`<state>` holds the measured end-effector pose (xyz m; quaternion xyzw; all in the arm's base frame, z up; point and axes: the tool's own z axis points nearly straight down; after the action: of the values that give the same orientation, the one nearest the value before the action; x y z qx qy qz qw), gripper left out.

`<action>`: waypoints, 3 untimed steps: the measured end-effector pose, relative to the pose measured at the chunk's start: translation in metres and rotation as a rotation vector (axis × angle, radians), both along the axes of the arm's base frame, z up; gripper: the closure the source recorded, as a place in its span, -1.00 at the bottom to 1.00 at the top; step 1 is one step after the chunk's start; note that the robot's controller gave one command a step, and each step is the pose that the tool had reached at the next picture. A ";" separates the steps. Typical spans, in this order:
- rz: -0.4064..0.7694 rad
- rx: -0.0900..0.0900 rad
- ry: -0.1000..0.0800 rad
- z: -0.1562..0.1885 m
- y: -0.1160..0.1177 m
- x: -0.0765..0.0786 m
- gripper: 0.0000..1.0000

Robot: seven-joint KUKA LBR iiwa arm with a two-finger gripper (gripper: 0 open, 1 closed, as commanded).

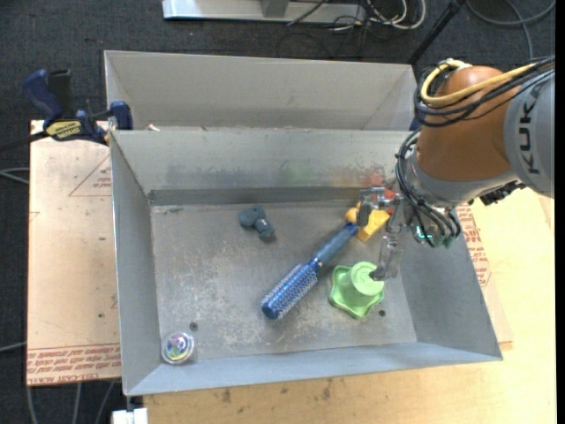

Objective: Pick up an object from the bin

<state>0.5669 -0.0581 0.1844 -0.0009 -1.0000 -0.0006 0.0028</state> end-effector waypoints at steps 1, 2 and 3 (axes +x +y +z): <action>-0.198 0.000 -0.017 -0.109 0.023 -0.017 -1.00; -0.199 0.003 -0.022 -0.110 0.076 0.017 -1.00; -0.110 0.001 -0.017 -0.112 0.103 0.027 -1.00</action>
Offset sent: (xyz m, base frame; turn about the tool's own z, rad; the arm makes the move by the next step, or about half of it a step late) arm -0.0203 0.0215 -0.1110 0.1984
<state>0.5936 0.0453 0.0722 -0.0557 -0.9984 -0.0011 -0.0056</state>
